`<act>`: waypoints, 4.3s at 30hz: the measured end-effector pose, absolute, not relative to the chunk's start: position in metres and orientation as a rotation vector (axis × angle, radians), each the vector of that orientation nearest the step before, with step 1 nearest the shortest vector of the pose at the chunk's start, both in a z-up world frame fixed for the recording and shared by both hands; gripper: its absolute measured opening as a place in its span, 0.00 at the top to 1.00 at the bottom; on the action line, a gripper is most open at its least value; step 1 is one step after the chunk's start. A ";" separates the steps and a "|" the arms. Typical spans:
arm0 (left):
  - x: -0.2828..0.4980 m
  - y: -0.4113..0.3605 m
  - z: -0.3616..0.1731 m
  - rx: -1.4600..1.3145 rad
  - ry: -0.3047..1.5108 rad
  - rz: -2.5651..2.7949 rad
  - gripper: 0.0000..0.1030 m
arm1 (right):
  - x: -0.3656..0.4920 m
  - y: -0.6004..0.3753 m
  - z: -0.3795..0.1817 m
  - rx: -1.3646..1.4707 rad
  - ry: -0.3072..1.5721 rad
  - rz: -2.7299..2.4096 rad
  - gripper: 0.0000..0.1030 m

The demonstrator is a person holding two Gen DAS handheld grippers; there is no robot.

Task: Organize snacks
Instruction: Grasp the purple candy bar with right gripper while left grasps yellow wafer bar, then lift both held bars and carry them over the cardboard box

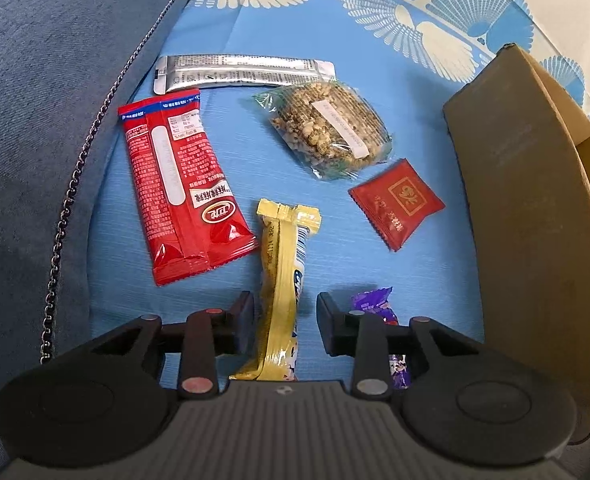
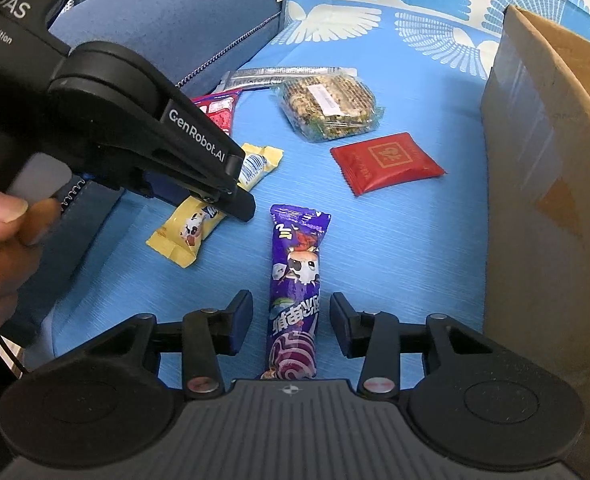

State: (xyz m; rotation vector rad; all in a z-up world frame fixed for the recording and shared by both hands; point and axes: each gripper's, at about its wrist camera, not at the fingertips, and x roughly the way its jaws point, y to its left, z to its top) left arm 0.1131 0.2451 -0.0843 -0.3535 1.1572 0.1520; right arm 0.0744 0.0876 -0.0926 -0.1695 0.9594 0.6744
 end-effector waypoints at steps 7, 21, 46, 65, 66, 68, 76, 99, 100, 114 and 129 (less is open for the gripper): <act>0.114 0.241 -0.085 -0.333 1.162 0.138 0.74 | 0.076 0.087 -0.093 -0.194 0.945 0.659 0.71; 0.112 0.240 -0.078 -0.349 1.107 0.115 0.84 | 0.077 0.080 -0.082 -0.164 0.900 0.645 0.83; 0.107 0.246 -0.057 -0.379 0.960 0.112 0.86 | 0.071 0.066 -0.066 -0.112 0.835 0.646 0.83; 0.098 0.238 -0.025 -0.332 0.773 0.092 0.86 | 0.065 0.044 -0.017 -0.054 0.683 0.663 0.83; 0.098 0.237 -0.023 -0.330 0.764 0.088 0.86 | 0.067 0.040 -0.009 -0.049 0.673 0.663 0.83; 0.097 0.235 -0.021 -0.320 0.751 0.080 0.86 | 0.069 0.027 0.009 -0.041 0.640 0.653 0.83; 0.098 0.226 -0.018 -0.285 0.729 0.060 0.86 | 0.078 -0.036 0.037 -0.021 0.515 0.581 0.83; 0.098 0.212 -0.009 -0.241 0.658 0.020 0.86 | 0.105 -0.103 0.015 0.101 0.529 0.421 0.83; 0.098 0.211 -0.008 -0.241 0.654 0.017 0.86 | 0.105 -0.104 0.015 0.100 0.529 0.416 0.83; 0.095 0.205 -0.002 -0.222 0.607 -0.006 0.86 | 0.110 -0.125 0.011 0.118 0.509 0.349 0.83; 0.104 0.107 0.042 -0.163 0.458 -0.166 0.86 | 0.111 -0.151 0.011 0.151 0.491 0.265 0.83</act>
